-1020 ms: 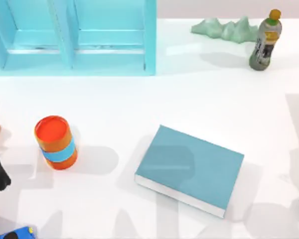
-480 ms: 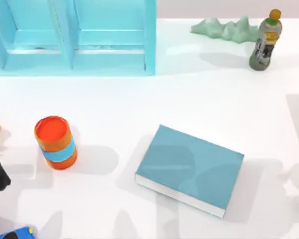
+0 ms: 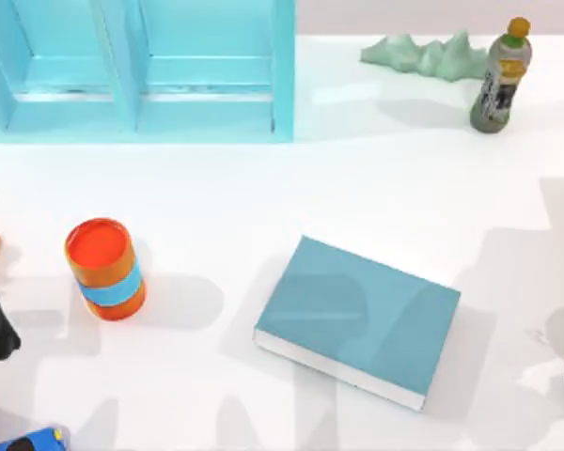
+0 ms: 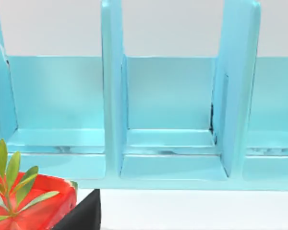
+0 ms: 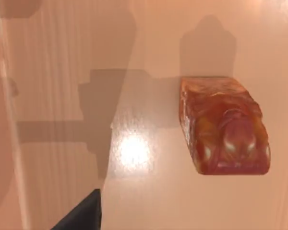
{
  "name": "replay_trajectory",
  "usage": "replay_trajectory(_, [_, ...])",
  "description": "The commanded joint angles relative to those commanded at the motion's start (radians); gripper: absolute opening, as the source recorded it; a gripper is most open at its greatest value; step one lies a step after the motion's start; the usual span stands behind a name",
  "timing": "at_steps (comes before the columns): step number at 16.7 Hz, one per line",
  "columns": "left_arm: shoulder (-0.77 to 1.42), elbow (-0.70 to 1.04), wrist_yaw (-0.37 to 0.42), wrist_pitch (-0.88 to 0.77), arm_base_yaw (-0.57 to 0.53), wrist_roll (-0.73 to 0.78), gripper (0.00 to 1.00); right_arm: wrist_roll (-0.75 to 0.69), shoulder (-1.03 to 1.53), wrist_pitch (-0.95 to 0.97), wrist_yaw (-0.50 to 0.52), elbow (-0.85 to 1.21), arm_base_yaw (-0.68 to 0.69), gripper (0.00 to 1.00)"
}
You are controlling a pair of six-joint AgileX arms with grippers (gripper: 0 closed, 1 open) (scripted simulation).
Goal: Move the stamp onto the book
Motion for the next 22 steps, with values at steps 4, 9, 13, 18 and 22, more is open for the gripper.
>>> replay_trajectory(4, [0.000, 0.000, 0.000, 0.000, 0.000, 0.000, 1.00, -0.017, 0.054, -0.047, 0.000, 0.053, -0.018, 1.00])
replay_trajectory(9, [0.000, 0.000, 0.000, 0.000, 0.000, 0.000, 1.00, -0.015, 0.052, -0.035, 0.000, 0.040, -0.013, 1.00])
replay_trajectory(13, [0.000, 0.000, 0.000, 0.000, 0.000, 0.000, 1.00, -0.014, 0.070, 0.066, 0.000, -0.044, -0.015, 1.00])
replay_trajectory(18, [0.000, 0.000, 0.000, 0.000, 0.000, 0.000, 1.00, -0.013, 0.128, 0.258, 0.000, -0.178, -0.015, 1.00])
replay_trajectory(22, [0.000, 0.000, 0.000, 0.000, 0.000, 0.000, 1.00, -0.012, 0.152, 0.323, 0.001, -0.218, -0.015, 1.00])
